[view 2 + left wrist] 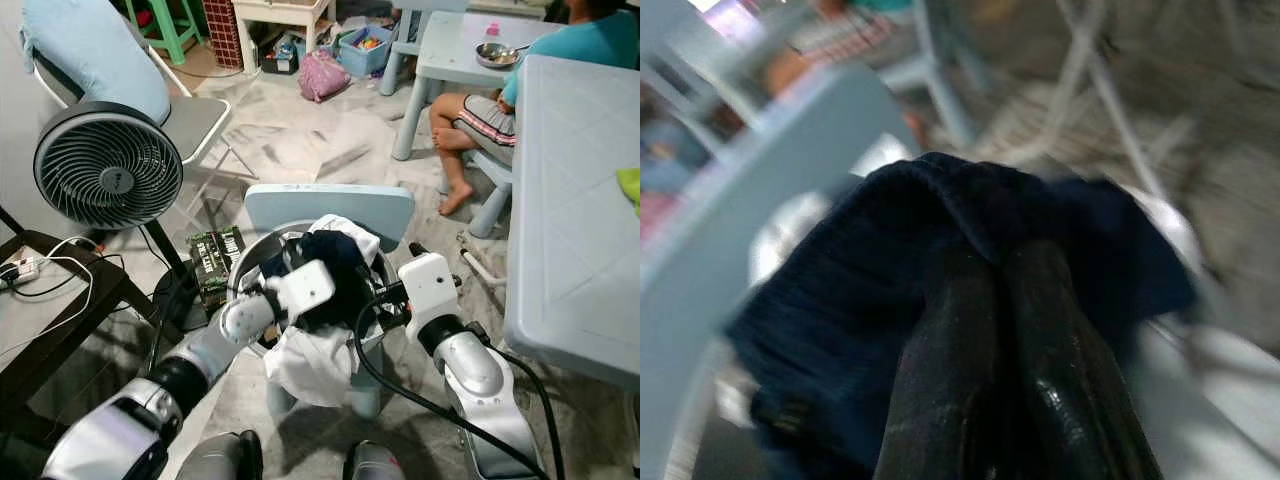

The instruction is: Hang hanger

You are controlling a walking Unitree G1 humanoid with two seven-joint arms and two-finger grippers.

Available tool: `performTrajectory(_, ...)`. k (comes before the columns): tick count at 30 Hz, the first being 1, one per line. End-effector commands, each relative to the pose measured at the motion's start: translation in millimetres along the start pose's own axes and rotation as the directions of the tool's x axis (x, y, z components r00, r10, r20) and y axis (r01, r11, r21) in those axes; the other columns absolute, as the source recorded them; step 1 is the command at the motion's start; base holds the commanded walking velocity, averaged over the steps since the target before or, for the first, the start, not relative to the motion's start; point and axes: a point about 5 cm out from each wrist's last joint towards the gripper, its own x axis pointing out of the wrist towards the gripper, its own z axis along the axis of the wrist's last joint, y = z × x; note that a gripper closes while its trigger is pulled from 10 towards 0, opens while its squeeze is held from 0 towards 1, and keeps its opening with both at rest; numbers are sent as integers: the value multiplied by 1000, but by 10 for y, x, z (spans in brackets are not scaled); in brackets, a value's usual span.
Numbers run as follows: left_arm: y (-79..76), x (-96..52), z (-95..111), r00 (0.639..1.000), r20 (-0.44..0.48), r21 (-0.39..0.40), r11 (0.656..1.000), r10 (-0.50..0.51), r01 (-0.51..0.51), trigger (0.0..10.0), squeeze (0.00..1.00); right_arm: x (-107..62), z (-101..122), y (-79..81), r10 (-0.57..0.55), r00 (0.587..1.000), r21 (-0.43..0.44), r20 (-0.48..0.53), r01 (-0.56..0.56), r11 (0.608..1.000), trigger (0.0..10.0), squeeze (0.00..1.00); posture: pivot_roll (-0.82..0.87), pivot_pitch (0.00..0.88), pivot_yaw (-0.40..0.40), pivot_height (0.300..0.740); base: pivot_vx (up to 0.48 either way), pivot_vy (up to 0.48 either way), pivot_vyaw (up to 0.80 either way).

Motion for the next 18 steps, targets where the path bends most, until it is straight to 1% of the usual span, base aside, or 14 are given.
performTrajectory(1, -38, -11, -15, 998, -14, 1, 998, -60, 60, 0, 0, 25, 18, 30, 12, 1000, -3, 13, -12, 1000, 10000, 0, -124, 80, 32, 740, 0, 0, 0)
performTrajectory(2, -88, -16, -36, 994, -27, -1, 995, -103, 103, 0, 0, 36, 23, 36, 15, 1000, -4, 15, -15, 1000, 10000, 0, -123, 80, 31, 740, 0, 0, 0)
performTrajectory(3, -88, -16, -36, 994, -27, -1, 995, -103, 103, 0, 0, 36, 23, 36, 15, 1000, -4, 15, -15, 1000, 10000, 0, -123, 80, 31, 740, 0, 0, 0)
performTrajectory(5, -204, -26, -75, 977, -64, -17, 979, -204, 204, 0, 0, 46, 27, 44, 20, 1000, -6, 18, -20, 1000, 10000, 0, -122, 79, 29, 740, 0, 0, 0)
performTrajectory(7, -256, -51, -96, 962, -102, -37, 967, -254, 252, 0, 0, 51, 26, 45, 22, 1000, -8, 19, -22, 1000, 10000, 0, -124, 77, 31, 740, 0, 0, 0)
performTrajectory(8, -256, -51, -96, 962, -102, -37, 967, -254, 252, 0, 0, 51, 26, 45, 22, 1000, -8, 19, -22, 1000, 10000, 0, -124, 77, 31, 740, 0, 0, 0)
performTrajectory(10, -232, -67, -103, 967, -118, -52, 974, -227, 222, 0, 0, 55, 24, 41, 21, 1000, -10, 19, -21, 1000, 10000, 0, -124, 77, 31, 740, 0, 0, 0)
performTrajectory(12, -78, -72, -89, 994, -92, -128, 990, -66, 54, 0, 0, 52, 20, 39, 18, 1000, -11, 19, -18, 1000, 10000, 0, -126, 78, 36, 740, 0, 0, 0)
performTrajectory(13, -78, -72, -89, 994, -92, -128, 990, -66, 54, 0, 0, 52, 20, 39, 18, 1000, -11, 19, -18, 1000, 10000, 0, -126, 78, 36, 740, 0, 0, 0)
performTrajectory(14, -10, -82, -88, 996, -85, -171, 985, 4, -18, 0, 0, 49, 18, 39, 17, 1000, -10, 19, -17, 1000, 10000, 0, -126, 79, 36, 740, 0, 0, 0)
performTrajectory(15, 49, -96, -91, 994, -84, -219, 972, 63, -80, 0, 0, 46, 15, 40, 17, 1000, -10, 18, -17, 1000, 10000, 0, -123, 79, 35, 740, 0, 0, 0)
performTrajectory(16, 133, -118, -105, 984, -90, -296, 939, 153, -173, 0, 0, 44, 11, 47, 18, 1000, -10, 18, -17, 1000, 10000, 0, -123, 79, 35, 740, 0, 0, 0)
performTrajectory(17, 238, -156, -129, 956, -114, -402, 868, 269, -292, 0, 0, 43, 8, 56, 19, 1000, -10, 18, -19, 1000, 10000, 0, -120, 81, 33, 740, 0, 0, 0)
performTrajectory(18, 294, -185, -148, 934, -136, -466, 811, 329, -354, 0, 0, 45, 8, 61, 21, 1000, -9, 18, -21, 1000, 10000, 0, -117, 81, 32, 740, 0, 0, 0)
